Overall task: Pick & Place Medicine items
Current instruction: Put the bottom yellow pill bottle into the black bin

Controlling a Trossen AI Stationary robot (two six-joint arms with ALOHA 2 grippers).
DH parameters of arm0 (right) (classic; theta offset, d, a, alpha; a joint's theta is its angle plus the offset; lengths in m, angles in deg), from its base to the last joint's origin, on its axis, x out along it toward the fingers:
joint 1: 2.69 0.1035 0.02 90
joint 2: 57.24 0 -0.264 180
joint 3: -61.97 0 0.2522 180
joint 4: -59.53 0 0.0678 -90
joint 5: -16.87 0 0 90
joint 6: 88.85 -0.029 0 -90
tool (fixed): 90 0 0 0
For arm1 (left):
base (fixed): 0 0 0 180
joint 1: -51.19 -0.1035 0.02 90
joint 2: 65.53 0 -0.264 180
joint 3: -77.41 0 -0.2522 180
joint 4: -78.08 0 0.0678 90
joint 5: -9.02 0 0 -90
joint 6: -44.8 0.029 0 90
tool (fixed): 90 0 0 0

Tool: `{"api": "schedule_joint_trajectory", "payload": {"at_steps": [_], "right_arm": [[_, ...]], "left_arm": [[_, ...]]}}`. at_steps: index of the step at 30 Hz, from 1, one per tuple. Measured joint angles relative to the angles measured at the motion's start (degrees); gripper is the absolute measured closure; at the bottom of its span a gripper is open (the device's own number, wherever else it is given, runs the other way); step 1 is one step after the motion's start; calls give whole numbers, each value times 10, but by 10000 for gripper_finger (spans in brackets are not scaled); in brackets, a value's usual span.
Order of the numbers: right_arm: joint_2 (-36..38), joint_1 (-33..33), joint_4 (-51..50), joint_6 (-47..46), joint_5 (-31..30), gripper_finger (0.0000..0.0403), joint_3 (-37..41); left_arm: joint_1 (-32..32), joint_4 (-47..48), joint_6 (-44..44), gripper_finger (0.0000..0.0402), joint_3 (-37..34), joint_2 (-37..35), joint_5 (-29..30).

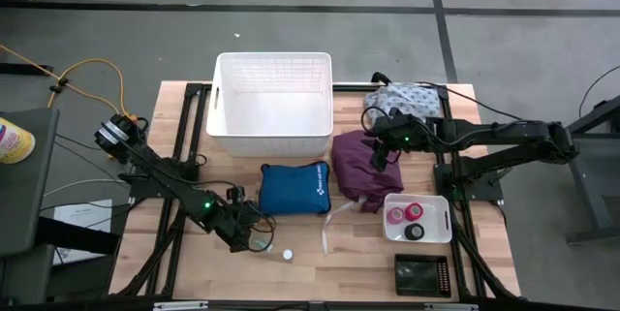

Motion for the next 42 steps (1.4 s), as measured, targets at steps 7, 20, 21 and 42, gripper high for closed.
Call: {"api": "schedule_joint_trajectory", "payload": {"at_steps": [7,20,21,42], "right_arm": [[0,0,0,0,0,305,0],[0,0,0,0,0,305,0],[0,0,0,0,0,304,0],[0,0,0,0,0,305,0]], "left_arm": [[-2,1,1,283,0,-46,0],[-45,1,43,282,0,-152,3],[-48,0,43,282,0,-152,3],[-204,-387,222,282,0,-36,-29]]}}
